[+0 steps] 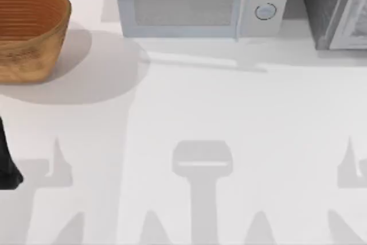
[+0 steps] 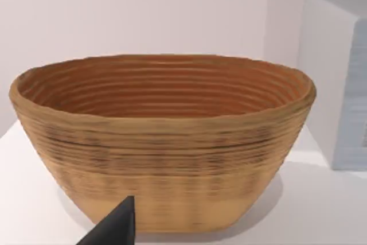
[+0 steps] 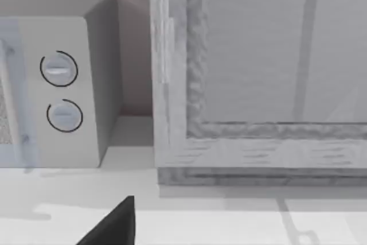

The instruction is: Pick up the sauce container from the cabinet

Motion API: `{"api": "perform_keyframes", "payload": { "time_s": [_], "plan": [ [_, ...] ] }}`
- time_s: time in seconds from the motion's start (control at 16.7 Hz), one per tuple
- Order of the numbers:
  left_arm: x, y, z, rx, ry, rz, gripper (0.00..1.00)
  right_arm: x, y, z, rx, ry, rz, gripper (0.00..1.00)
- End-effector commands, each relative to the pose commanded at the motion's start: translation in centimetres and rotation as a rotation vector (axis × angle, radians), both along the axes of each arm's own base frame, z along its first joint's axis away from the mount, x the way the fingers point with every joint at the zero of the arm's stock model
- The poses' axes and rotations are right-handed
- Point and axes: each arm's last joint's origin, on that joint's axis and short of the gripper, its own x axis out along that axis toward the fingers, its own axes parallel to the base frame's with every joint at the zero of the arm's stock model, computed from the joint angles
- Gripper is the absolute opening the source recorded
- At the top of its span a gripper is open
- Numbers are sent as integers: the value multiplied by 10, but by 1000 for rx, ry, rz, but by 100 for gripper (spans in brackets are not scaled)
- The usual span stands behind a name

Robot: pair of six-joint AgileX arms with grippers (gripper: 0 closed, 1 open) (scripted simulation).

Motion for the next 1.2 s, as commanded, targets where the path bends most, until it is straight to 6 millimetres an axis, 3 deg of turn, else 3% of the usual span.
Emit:
{"api": "perform_keyframes", "payload": {
  "time_s": [0.24, 0.42, 0.78, 1.02, 1.2],
  "plan": [
    [0, 0, 0, 0, 0, 0, 100, 0, 0, 9, 1, -4, 0, 100],
    [0, 0, 0, 0, 0, 0, 100, 0, 2, 42, 4, -8, -2, 100],
    [0, 0, 0, 0, 0, 0, 100, 20, 7, 163, 3, -6, -15, 100],
    [0, 0, 0, 0, 0, 0, 100, 57, 16, 246, -1, 3, -16, 100],
    [0, 0, 0, 0, 0, 0, 100, 91, 26, 293, -4, 12, -11, 100]
  ]
}}
